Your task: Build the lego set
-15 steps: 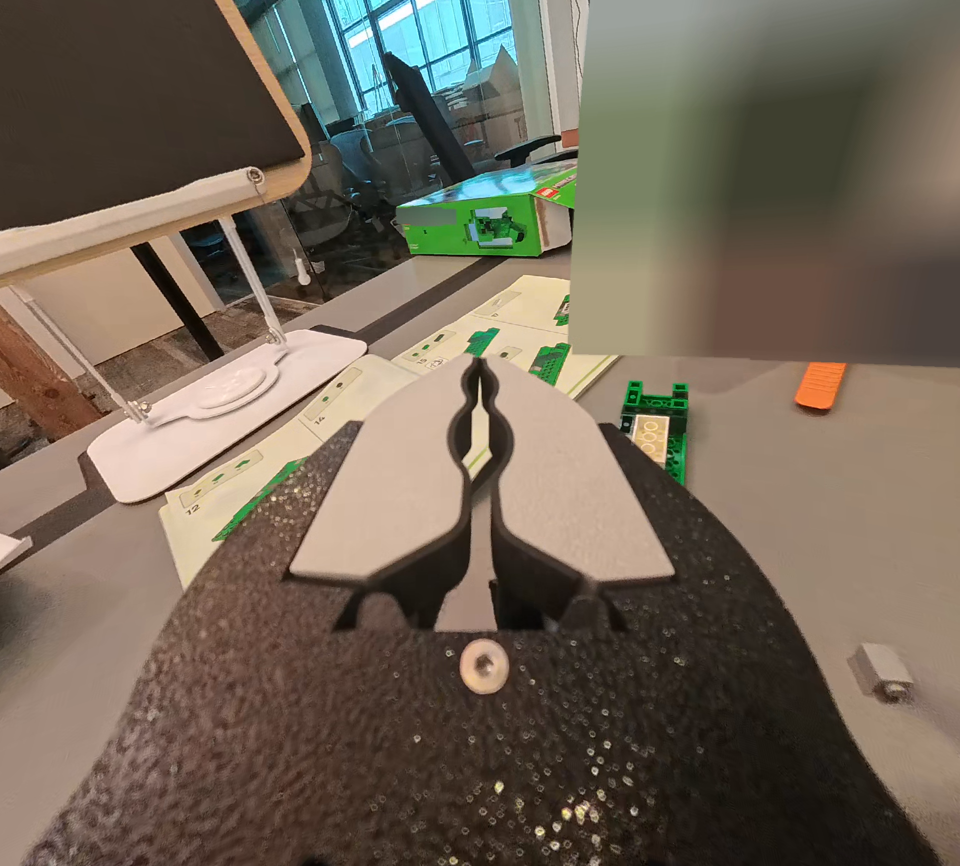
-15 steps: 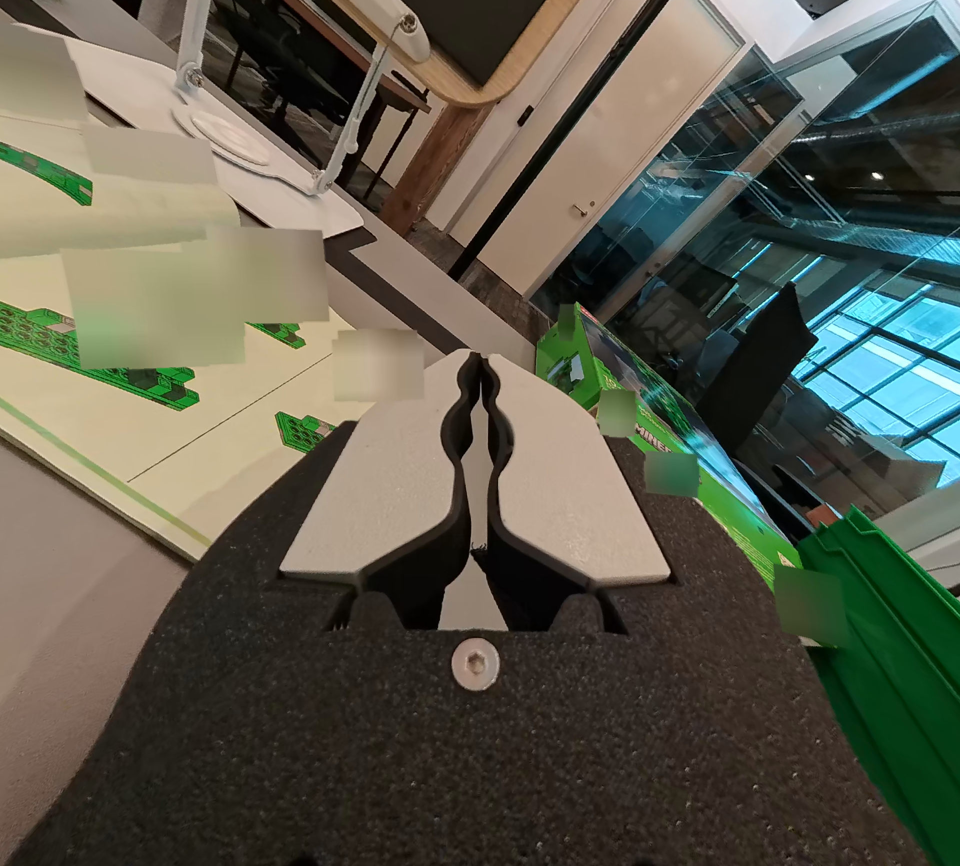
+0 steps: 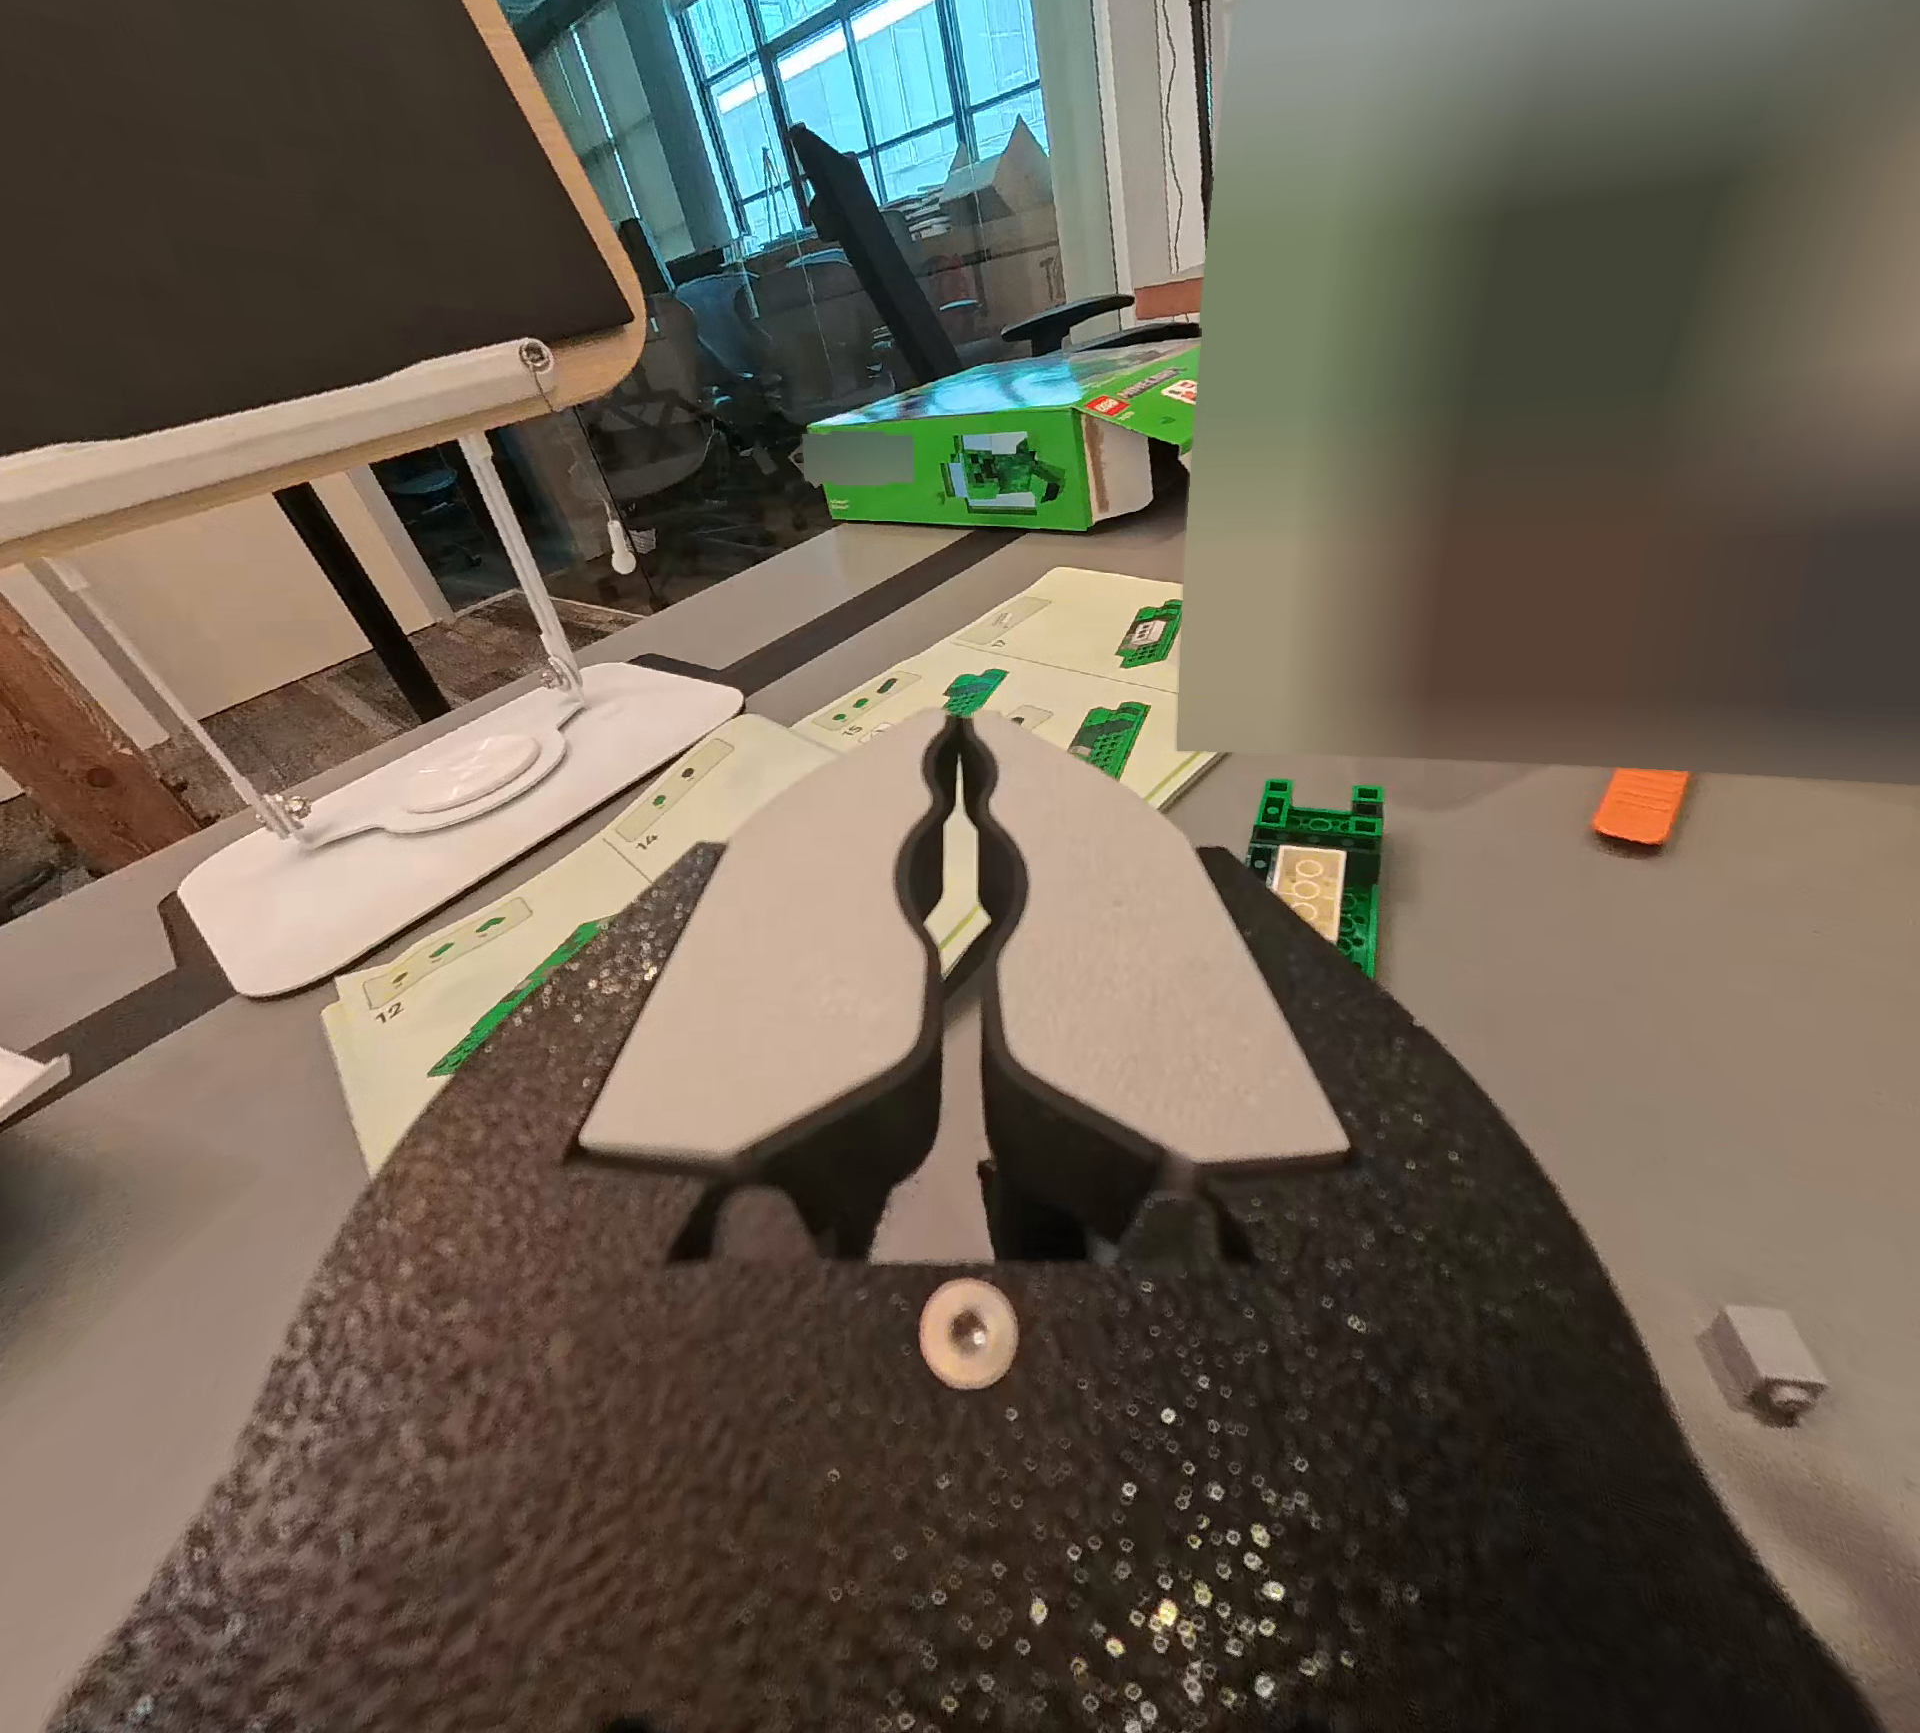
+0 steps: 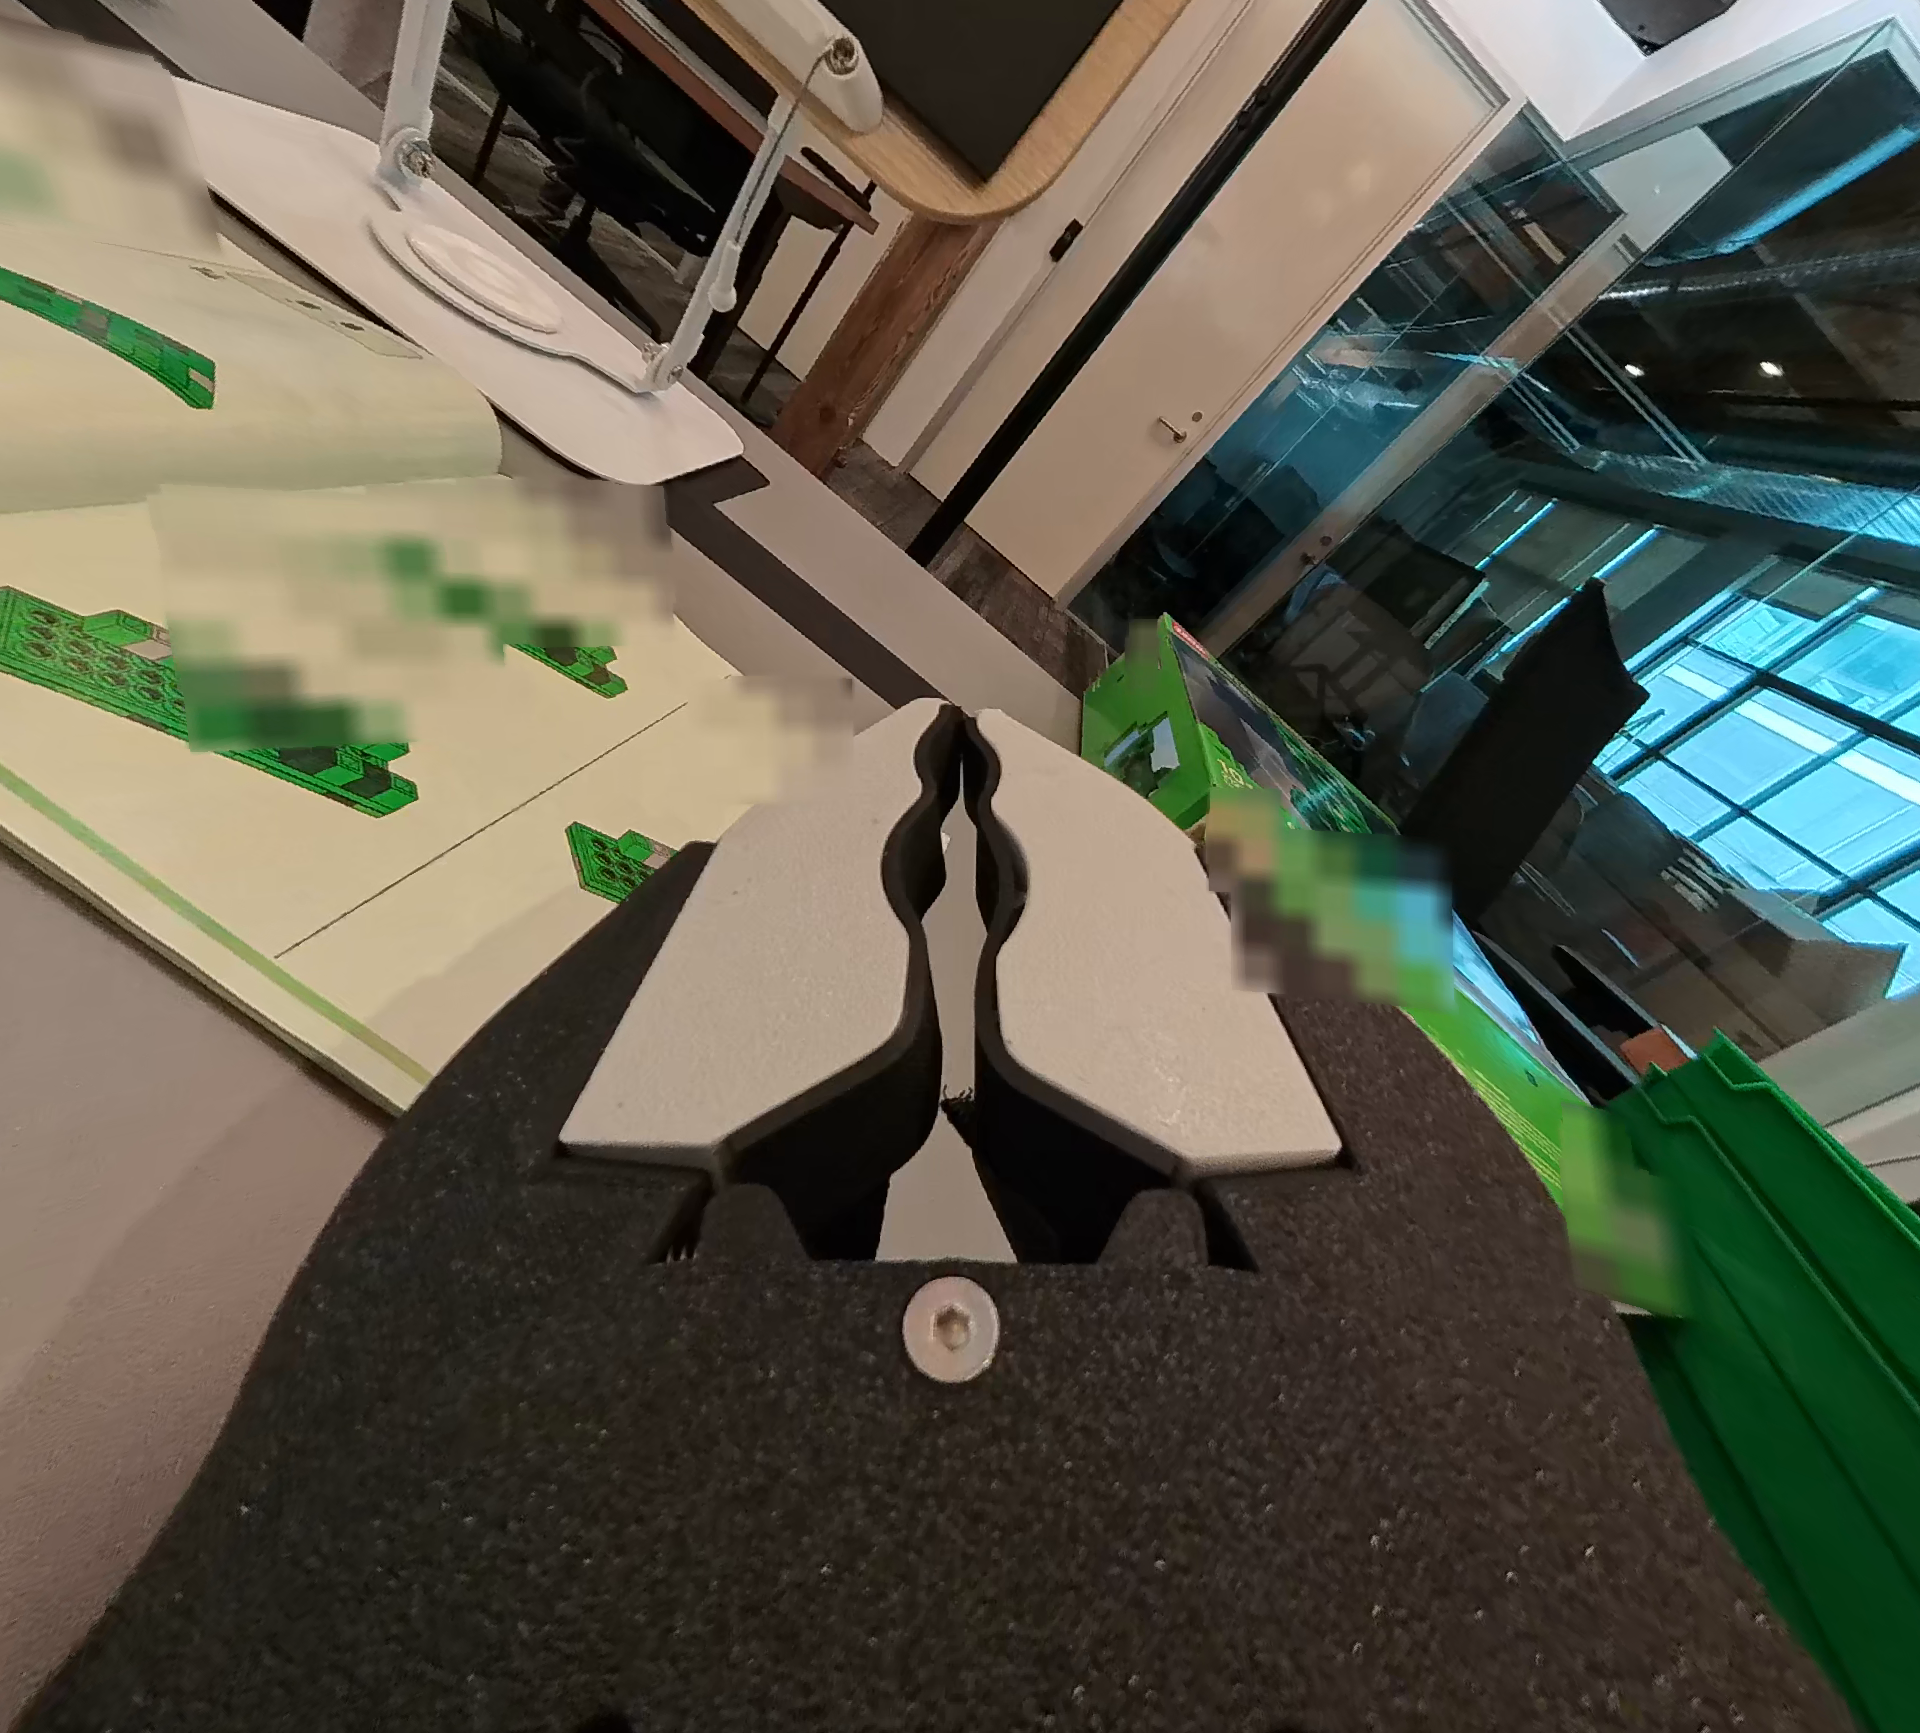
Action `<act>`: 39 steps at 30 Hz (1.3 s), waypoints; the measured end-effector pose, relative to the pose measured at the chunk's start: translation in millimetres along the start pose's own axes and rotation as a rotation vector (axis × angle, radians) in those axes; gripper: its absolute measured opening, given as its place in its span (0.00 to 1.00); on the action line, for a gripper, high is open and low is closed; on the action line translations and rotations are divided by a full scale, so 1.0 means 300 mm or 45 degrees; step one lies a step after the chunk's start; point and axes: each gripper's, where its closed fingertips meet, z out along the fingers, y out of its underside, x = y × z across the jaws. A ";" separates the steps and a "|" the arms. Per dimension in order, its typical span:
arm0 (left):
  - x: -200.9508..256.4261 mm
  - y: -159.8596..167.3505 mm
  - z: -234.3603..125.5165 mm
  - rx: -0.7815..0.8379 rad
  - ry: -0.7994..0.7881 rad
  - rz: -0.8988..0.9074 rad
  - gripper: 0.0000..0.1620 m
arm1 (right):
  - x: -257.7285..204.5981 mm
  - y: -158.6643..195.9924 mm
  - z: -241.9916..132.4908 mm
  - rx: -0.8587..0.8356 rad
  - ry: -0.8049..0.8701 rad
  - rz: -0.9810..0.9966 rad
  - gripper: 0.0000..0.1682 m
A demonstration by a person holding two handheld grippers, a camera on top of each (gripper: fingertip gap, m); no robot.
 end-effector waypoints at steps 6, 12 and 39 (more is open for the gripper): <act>-0.067 -0.042 -0.045 0.077 -0.153 0.060 0.00 | -0.002 -0.001 0.000 0.003 -0.005 -0.006 0.00; -0.420 -0.128 -0.357 0.104 -0.847 0.387 0.00 | 0.003 0.003 0.002 0.002 -0.006 0.022 0.00; 0.223 0.188 -0.228 -0.727 0.895 0.200 0.18 | -0.013 -0.007 0.002 0.019 -0.030 0.005 0.00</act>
